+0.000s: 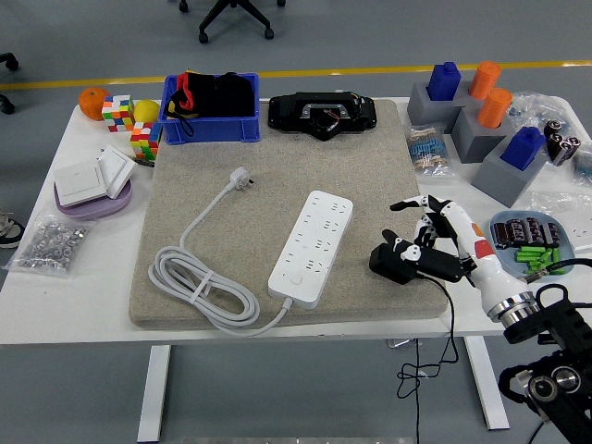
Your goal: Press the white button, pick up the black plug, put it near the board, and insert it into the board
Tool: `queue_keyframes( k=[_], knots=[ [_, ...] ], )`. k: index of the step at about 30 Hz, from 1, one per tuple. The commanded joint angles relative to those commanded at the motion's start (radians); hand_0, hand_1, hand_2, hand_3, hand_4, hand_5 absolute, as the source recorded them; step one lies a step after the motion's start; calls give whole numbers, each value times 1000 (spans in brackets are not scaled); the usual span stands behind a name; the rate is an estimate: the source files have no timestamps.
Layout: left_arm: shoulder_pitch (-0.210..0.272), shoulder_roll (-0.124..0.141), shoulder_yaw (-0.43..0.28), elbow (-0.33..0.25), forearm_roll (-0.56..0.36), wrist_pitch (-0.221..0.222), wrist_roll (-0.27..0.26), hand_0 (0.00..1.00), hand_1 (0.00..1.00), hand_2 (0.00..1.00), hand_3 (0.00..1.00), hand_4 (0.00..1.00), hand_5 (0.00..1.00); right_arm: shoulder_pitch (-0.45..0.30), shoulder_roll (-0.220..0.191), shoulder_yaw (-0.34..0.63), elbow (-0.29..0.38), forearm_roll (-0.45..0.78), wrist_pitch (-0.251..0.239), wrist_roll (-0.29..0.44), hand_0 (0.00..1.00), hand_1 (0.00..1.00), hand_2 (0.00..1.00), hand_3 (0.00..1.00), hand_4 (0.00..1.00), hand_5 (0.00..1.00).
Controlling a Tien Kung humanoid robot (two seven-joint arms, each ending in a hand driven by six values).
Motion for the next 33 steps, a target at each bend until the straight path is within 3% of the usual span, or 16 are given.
queue_keyframes(
  k=[3,4,9,10,15,16,23,33],
  knots=[
    [1,1,-3,0,2,0,0,707,665,586,679,662,270,21,6,-25,3,2,39,-45,2,2,97,629,574,202],
    [2,1,-5,0,3,0,1,707,666,586,680,661,269,35,8,-40,2,6,60,-69,2,2,113,712,312,2],
    [3,3,-8,0,4,1,1,707,666,586,680,661,269,84,11,-92,-9,0,130,-163,2,2,113,712,312,2],
    [4,3,-9,0,5,1,1,707,666,586,679,662,270,91,11,-100,-12,-2,138,-174,2,2,119,803,226,2],
    [8,2,-14,0,7,1,3,707,666,586,679,662,270,135,14,-148,-35,-40,160,-217,2,2,119,803,226,2],
    [9,3,-12,0,5,1,3,707,665,585,678,662,270,145,15,-158,-40,-49,161,-224,2,2,117,826,63,2],
    [11,3,-16,0,9,1,4,707,666,586,679,662,270,208,29,-216,-65,-105,169,-249,2,2,116,826,42,2],
    [12,3,-16,0,6,2,4,707,665,586,679,662,270,284,38,-321,-120,-93,177,-253,2,2,116,822,25,2]
  ],
)
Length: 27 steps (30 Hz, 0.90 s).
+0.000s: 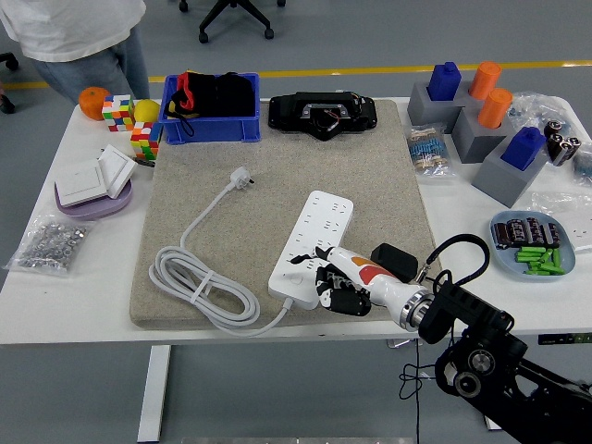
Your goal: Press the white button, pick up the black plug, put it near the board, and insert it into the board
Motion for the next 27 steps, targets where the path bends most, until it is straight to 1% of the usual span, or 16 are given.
queue_keyframes(
  k=[2,10,15,27],
  knots=[
    [-1,0,0,0,0,0,0,706,665,586,678,662,270,14,0,-16,-14,1,1,0,2,2,116,820,7,2],
    [-6,2,4,0,-2,0,-1,707,665,585,678,662,270,59,5,-62,-73,-4,-2,4,2,2,116,819,4,2],
    [-4,0,4,0,-2,0,0,707,665,585,678,662,270,59,9,-75,-101,-8,-2,6,2,2,116,814,2,2],
    [-6,0,4,0,-1,-1,-1,707,665,584,677,662,270,60,6,-77,-124,-8,0,5,2,2,116,809,2,2]
  ],
)
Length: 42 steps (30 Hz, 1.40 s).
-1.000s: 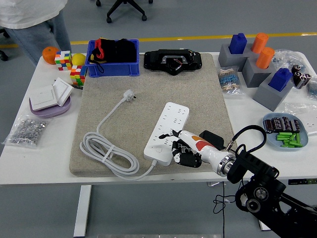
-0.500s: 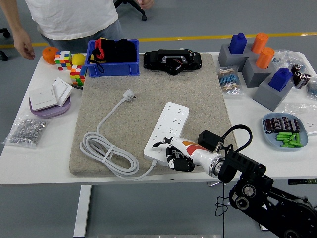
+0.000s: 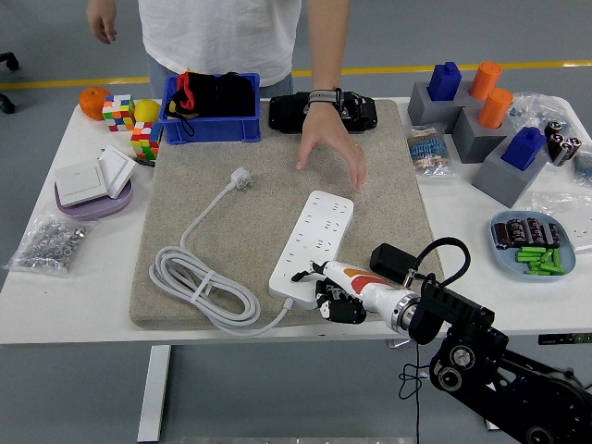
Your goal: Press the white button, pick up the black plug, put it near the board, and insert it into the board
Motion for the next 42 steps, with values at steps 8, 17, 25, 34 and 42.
queue_keyframes(
  k=[8,17,25,34,42],
  knots=[
    [1,-1,-3,0,2,0,1,707,665,585,676,662,270,-2,-2,-6,-10,2,4,-2,2,2,116,808,2,2],
    [0,-1,-2,0,4,0,1,707,665,584,677,662,270,-3,-3,-2,-10,0,4,0,2,2,116,803,2,2],
    [1,0,-5,0,7,0,1,707,665,584,677,662,269,-8,-8,40,83,1,7,-3,2,2,115,799,2,2],
    [1,-2,-7,0,7,0,1,707,664,585,676,661,268,-32,-16,126,147,-51,-62,83,2,2,111,795,2,2],
    [-3,-2,-5,0,9,0,2,706,664,584,677,662,270,-84,-27,248,96,-106,-145,184,683,636,628,636,862,132]
  ],
)
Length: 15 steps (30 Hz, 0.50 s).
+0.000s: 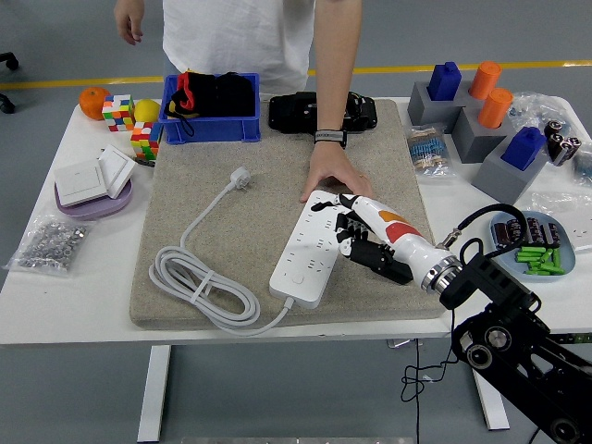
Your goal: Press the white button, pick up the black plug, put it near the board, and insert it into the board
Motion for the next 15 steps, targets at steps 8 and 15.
queue_keyframes(
  k=[8,15],
  knots=[
    [-3,0,7,0,-4,-1,-1,706,664,584,677,662,270,-56,-7,54,-79,-5,-76,50,795,754,746,777,998,275],
    [-3,1,6,0,1,-1,0,706,664,585,678,662,270,-104,-9,69,-131,4,-72,31,869,854,824,868,998,458]
  ],
)
